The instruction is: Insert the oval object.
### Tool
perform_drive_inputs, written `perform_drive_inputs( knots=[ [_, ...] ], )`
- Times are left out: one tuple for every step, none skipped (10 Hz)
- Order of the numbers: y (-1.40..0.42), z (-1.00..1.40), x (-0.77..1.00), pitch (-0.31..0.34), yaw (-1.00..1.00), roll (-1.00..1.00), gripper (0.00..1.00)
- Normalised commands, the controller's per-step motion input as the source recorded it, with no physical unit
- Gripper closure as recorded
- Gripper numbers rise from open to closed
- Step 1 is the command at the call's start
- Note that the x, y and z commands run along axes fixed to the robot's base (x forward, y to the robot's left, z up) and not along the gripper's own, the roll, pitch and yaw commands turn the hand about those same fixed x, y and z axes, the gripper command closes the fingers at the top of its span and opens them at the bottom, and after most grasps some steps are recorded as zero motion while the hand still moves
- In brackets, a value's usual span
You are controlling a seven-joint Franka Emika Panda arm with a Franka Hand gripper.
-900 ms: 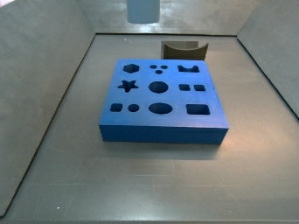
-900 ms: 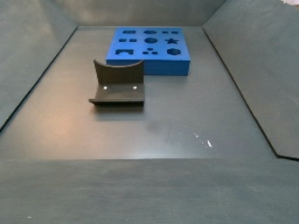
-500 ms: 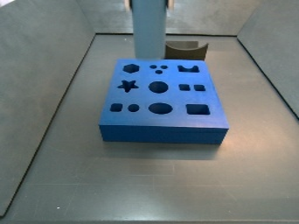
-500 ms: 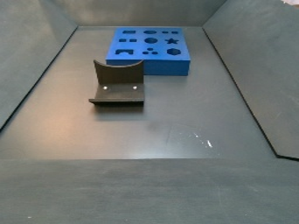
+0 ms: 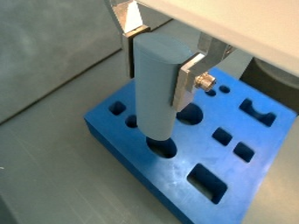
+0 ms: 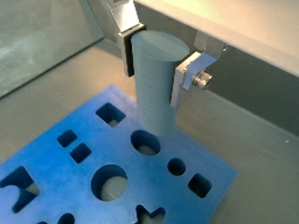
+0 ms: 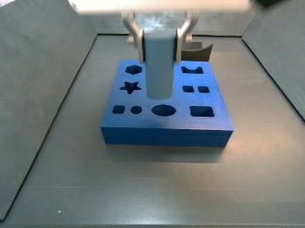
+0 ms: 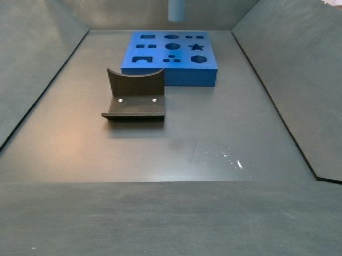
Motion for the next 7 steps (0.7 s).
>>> perform_drive_inputs(
  knots=[
    [0.00,-0.90,0.14,0.000,-0.14,0.24,1.00],
    [0.00,-0.29,0.17,0.076,-0.09,0.06,1.00],
    [0.00,-0.07,0.00,0.000,0.00,0.00,1.00],
    [0.00,-0.51,0.02,-0.009,-0.03,0.05,1.00],
    [0.02,-0.46,0.07,0.000,-0.03,0.09,1.00],
    [0.12,-0.37,0.05,0.004,-0.03,0.09,1.00],
    [0.14,-0.29,0.05,0.000,-0.01,0.00,1.00]
  ],
)
